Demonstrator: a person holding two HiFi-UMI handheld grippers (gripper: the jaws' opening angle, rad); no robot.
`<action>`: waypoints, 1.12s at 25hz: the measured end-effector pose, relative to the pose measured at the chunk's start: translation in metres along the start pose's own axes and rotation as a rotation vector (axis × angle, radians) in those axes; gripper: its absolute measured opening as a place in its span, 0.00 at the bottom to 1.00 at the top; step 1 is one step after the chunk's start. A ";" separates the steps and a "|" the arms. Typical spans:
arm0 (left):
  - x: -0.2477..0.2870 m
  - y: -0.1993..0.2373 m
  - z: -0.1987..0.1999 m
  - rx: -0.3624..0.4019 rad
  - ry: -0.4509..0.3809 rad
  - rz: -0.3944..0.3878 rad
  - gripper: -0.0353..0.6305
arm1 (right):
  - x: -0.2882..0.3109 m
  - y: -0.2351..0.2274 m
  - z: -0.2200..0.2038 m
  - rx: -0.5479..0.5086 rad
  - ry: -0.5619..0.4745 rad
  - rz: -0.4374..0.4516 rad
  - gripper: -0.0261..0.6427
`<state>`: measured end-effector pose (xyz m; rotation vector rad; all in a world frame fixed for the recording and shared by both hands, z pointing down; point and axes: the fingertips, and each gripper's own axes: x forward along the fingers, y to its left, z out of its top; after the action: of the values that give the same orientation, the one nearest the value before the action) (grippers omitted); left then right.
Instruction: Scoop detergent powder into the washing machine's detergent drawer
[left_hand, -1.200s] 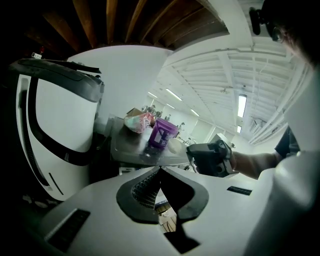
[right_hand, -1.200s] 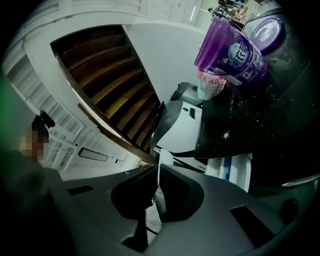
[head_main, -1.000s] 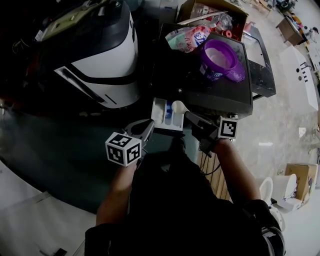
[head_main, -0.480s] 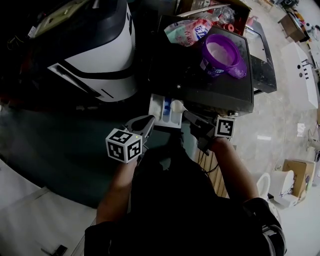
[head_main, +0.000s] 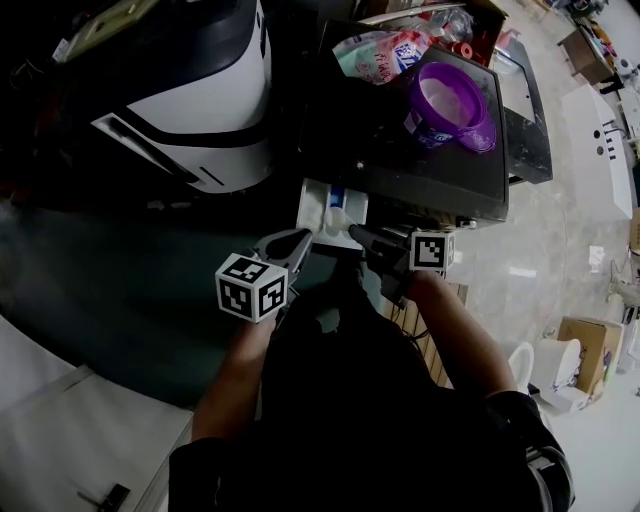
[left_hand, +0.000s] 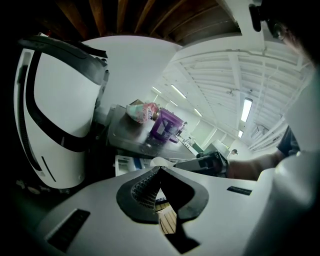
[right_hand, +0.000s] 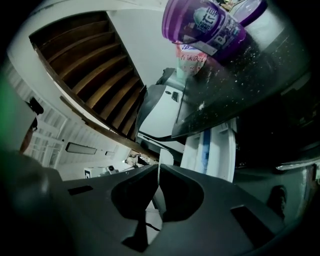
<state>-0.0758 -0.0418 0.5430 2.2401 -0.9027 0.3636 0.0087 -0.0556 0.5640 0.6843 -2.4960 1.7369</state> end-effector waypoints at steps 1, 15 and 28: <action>-0.003 0.000 0.000 -0.003 -0.005 0.004 0.06 | 0.003 0.000 -0.003 -0.010 0.018 -0.010 0.07; -0.039 0.023 -0.003 -0.053 -0.069 0.066 0.06 | 0.037 -0.011 -0.008 -0.149 0.116 -0.155 0.07; -0.048 0.044 -0.007 -0.071 -0.092 0.084 0.06 | 0.054 -0.019 0.015 -0.268 0.131 -0.236 0.07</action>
<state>-0.1415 -0.0361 0.5465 2.1734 -1.0439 0.2636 -0.0295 -0.0929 0.5893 0.7767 -2.3847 1.2957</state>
